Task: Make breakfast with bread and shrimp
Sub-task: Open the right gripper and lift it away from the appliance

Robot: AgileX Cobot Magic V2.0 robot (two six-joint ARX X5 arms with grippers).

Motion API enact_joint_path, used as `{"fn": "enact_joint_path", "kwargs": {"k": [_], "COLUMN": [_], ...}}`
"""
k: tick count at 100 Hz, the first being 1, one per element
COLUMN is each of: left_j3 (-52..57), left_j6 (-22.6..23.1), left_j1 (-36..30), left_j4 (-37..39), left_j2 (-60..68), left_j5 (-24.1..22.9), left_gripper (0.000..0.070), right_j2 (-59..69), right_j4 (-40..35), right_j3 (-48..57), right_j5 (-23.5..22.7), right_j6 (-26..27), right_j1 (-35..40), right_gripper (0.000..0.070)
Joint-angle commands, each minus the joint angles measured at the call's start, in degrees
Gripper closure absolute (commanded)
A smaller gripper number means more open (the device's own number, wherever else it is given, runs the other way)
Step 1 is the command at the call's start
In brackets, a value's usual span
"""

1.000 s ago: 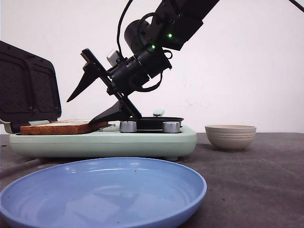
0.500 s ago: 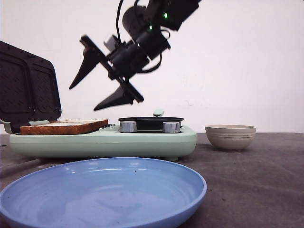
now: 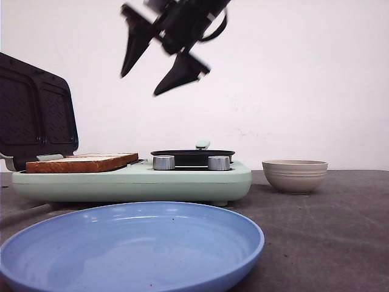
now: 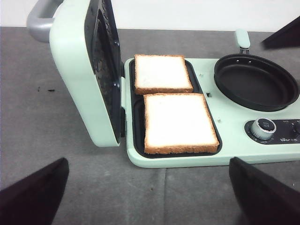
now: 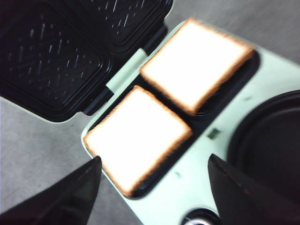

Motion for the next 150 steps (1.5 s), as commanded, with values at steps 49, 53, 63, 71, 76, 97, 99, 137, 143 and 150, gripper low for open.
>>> {"fn": "enact_joint_path", "kwargs": {"k": [49,53,63,71,76,97,99,137,143,150], "left_j3": [0.20,0.17,0.17,0.17,0.17,0.17,0.17,0.20,0.20,0.20], "left_j6": [0.28,0.26,0.26,0.17,0.02,-0.24,-0.28,-1.68,-1.68,-1.70], "left_j1": [-0.11,-0.11,-0.11,-0.11,-0.11,-0.11,-0.11,-0.11,-0.11,-0.11], "left_j4": [0.46,0.46,0.39,0.39,0.39,0.31,0.33,0.11,0.22,-0.09], "left_j2": [0.04,0.04,0.04,0.04,0.04,0.04,0.04,0.04,0.04,0.04], "left_j5": [-0.28,-0.26,-0.28,-0.26,-0.26,-0.26,-0.26,-0.26,-0.26,-0.26], "left_gripper": [0.0000,0.0000,0.0000,0.0000,0.0000,0.0000,0.0000,0.0000,0.0000,0.0000], "right_j2": [-15.87,-17.11,-21.57,-26.14,-29.38,-43.93,-45.22,-70.01,-73.13,-76.08], "right_j4": [-3.15,-2.78,-0.11,3.72,6.43,15.63,16.00,18.12,18.47,19.19], "right_j3": [1.09,0.28,-4.42,-11.04,-16.11,-38.71,-40.59,-69.66,-72.70,-75.62], "right_j5": [0.68,0.68,0.66,0.63,0.63,0.61,0.63,5.64,6.43,6.43], "right_j6": [-7.04,-7.30,-8.55,-8.76,-8.76,-9.53,-9.68,-6.36,-4.81,-3.10], "right_j1": [-6.12,-6.60,-7.34,-7.85,-8.11,-8.66,-8.66,-8.70,-8.70,-8.70], "right_gripper": [0.0262,0.0268,0.0300,0.0300,0.0300,0.0300,0.0300,0.0300,0.0300,0.0300]}}
